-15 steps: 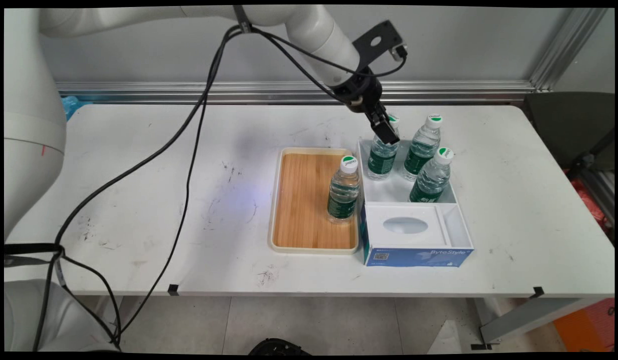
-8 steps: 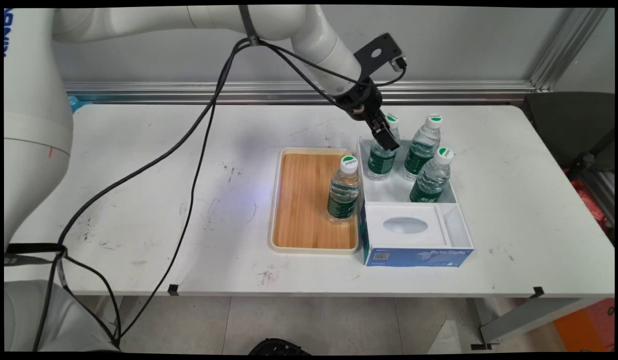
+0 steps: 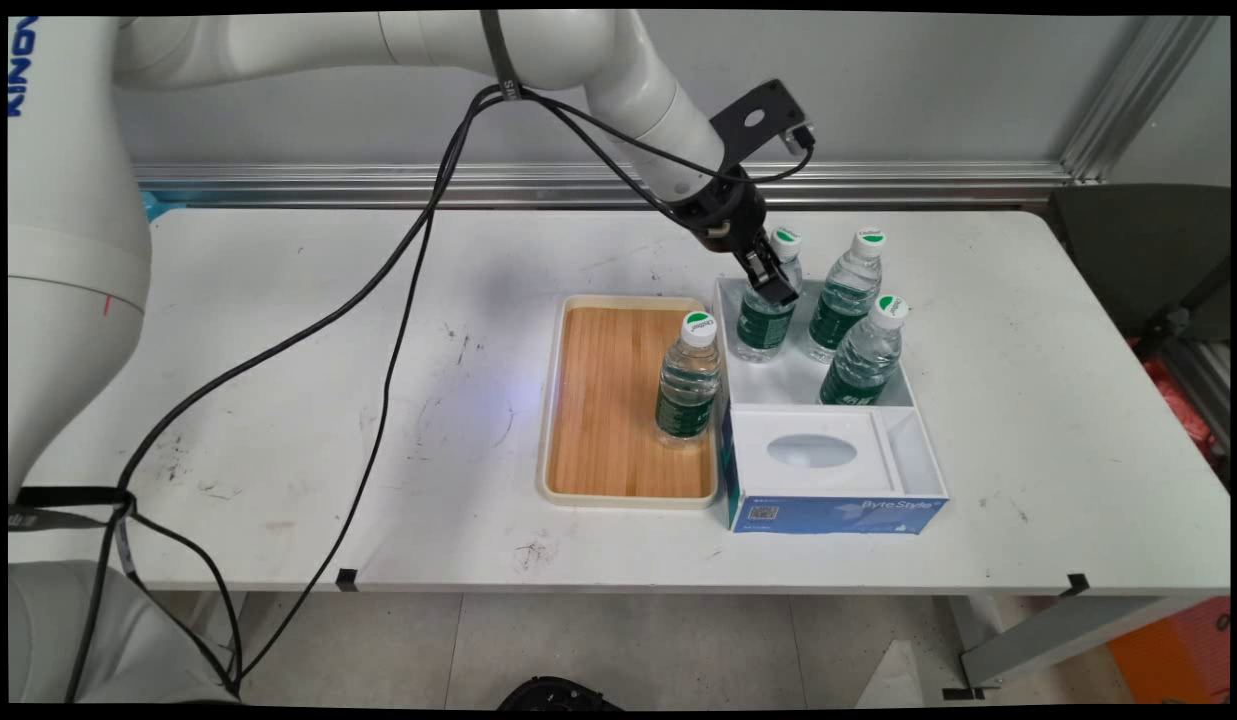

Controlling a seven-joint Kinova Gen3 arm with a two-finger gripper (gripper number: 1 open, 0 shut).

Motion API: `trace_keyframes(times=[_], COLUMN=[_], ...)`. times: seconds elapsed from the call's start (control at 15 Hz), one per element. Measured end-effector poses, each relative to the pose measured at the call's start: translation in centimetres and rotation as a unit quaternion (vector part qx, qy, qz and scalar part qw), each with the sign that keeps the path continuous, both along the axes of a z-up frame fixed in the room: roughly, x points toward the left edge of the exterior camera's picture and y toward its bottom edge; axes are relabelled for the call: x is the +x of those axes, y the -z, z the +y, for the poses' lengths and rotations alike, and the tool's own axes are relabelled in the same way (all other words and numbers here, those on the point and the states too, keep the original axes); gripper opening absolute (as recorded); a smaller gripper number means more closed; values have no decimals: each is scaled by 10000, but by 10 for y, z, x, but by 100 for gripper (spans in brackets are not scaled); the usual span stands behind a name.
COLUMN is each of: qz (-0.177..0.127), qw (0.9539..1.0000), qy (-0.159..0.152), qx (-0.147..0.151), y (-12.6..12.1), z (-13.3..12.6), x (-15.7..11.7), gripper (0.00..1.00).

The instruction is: Place the picked object on the tray

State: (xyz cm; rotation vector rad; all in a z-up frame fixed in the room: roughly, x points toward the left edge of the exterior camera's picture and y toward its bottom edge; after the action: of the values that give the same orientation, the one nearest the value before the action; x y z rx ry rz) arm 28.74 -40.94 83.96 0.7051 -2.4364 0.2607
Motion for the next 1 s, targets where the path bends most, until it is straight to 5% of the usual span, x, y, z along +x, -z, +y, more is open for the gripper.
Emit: trace_keyframes(times=[0.53, 1.0], qz=[23, 44], qw=[10000, 9999], qy=[16, -81], qx=[-44, -101], y=[-23, -67], z=[5, 18], x=[3, 8], gripper=[0, 0])
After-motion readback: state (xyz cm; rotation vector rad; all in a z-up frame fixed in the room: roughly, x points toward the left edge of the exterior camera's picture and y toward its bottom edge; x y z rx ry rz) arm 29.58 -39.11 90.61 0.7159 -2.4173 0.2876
